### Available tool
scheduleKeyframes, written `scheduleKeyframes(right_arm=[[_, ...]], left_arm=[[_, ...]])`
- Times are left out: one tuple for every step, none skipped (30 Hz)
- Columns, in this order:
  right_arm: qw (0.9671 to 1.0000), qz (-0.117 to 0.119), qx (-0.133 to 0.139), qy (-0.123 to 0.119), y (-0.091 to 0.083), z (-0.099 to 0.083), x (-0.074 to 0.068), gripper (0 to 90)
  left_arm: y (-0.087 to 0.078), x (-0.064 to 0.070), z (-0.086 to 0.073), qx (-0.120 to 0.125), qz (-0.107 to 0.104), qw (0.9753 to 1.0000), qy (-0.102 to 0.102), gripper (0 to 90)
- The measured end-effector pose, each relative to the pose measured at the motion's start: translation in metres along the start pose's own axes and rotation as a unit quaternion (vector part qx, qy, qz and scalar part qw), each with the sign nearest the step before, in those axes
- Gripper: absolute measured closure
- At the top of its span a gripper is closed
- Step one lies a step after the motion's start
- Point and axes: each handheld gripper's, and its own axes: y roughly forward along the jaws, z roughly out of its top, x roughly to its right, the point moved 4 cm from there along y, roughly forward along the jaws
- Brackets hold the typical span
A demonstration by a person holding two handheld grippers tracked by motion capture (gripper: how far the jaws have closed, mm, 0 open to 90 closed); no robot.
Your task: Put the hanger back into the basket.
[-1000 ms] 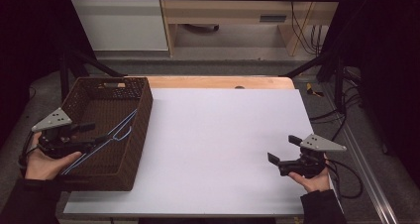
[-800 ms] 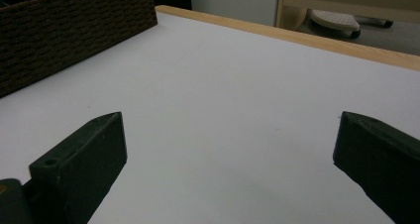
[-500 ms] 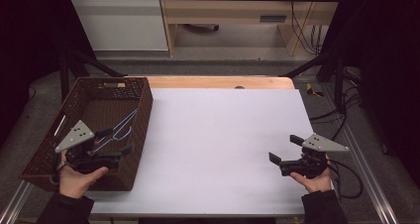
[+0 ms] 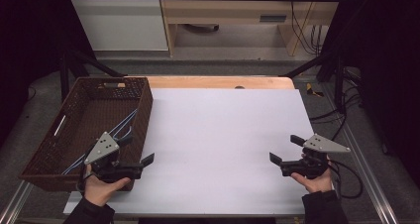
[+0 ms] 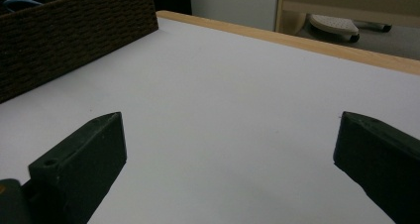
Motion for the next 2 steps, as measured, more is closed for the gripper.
scheduleKeyframes(right_arm=[[1.0000,0.000,0.000,0.001,-0.0003,0.0001,-0.0001,0.4],[1.0000,0.001,0.001,0.001,-0.0007,0.0003,0.0000,0.4]], left_arm=[[0.0005,-0.0003,-0.0009,0.004,0.001,1.0000,-0.002,6.6],[0.0007,-0.0006,-0.0013,0.006,0.002,1.0000,-0.001,6.8]])
